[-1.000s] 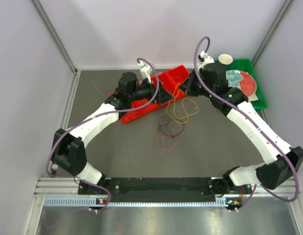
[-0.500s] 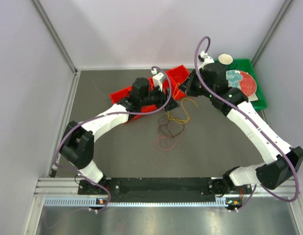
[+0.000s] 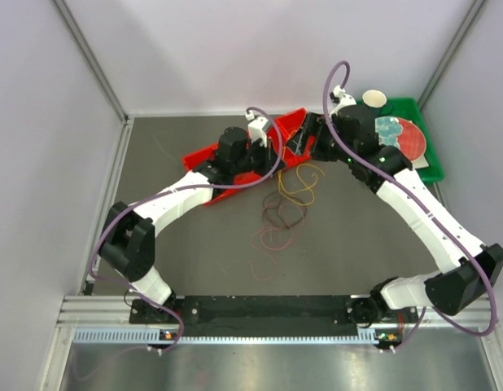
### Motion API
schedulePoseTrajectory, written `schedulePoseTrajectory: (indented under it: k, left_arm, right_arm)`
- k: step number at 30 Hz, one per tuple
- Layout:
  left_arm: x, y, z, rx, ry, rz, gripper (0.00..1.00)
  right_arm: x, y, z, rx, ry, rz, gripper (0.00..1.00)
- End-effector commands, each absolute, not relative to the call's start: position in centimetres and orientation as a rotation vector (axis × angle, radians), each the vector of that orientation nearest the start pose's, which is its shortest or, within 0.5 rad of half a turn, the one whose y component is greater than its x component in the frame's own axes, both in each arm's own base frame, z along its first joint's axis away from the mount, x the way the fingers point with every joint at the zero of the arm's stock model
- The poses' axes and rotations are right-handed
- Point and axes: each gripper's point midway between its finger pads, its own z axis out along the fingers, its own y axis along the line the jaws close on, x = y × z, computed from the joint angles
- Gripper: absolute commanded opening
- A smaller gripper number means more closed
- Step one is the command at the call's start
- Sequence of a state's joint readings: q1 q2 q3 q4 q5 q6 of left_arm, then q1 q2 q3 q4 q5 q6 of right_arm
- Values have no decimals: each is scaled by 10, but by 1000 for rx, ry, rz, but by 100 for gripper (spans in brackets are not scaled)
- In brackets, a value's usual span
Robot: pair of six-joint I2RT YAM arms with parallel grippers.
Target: Untangle the cables
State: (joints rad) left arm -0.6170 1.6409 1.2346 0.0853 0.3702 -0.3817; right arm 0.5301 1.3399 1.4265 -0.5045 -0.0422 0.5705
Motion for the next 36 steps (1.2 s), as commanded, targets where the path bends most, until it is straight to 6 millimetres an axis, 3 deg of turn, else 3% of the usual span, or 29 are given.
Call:
schedulePoseTrajectory:
  k: [1, 5, 6, 10, 13, 14, 16, 17, 19, 25, 26, 28, 29, 36]
  left_arm:
    - [384, -330, 284, 412, 1824, -888, 0]
    - [397, -326, 303, 393, 1802, -871, 0]
    - [397, -324, 299, 383, 1831, -856, 0]
    - [416, -307, 314, 330, 1819, -811, 0]
    - [418, -298, 335, 346, 1801, -792, 0]
    - [420, -293, 352, 341, 1772, -776, 0]
    - [421, -278, 364, 331, 1771, -720, 0]
    - [422, -270, 382, 317, 1742, -700, 0]
    - [424, -252, 392, 302, 1743, -654, 0]
    - [421, -197, 453, 215, 1639, -599, 0]
    - [417, -191, 472, 208, 1603, -591, 0]
    - [415, -179, 481, 187, 1603, -559, 0]
    - [412, -174, 494, 175, 1577, -550, 0]
    - [409, -155, 526, 106, 1512, -514, 0]
  right_arm:
    - [334, 228, 351, 16, 1998, 730, 80]
    - [327, 208, 371, 53, 1934, 680, 89]
    - [322, 202, 379, 62, 1912, 675, 90]
    - [316, 172, 386, 136, 1867, 574, 92]
    - [312, 143, 385, 201, 1840, 505, 93]
    - [312, 138, 382, 211, 1840, 495, 94]
    - [315, 123, 370, 249, 1859, 457, 94]
    - [315, 120, 363, 254, 1871, 447, 94]
    - [317, 117, 356, 254, 1889, 425, 94]
    - [327, 127, 326, 252, 1958, 436, 94]
    - [329, 129, 321, 251, 1966, 441, 94]
    - [333, 136, 315, 245, 1982, 466, 94]
    - [334, 138, 311, 241, 1992, 470, 94]
    - [342, 150, 293, 235, 2036, 510, 94]
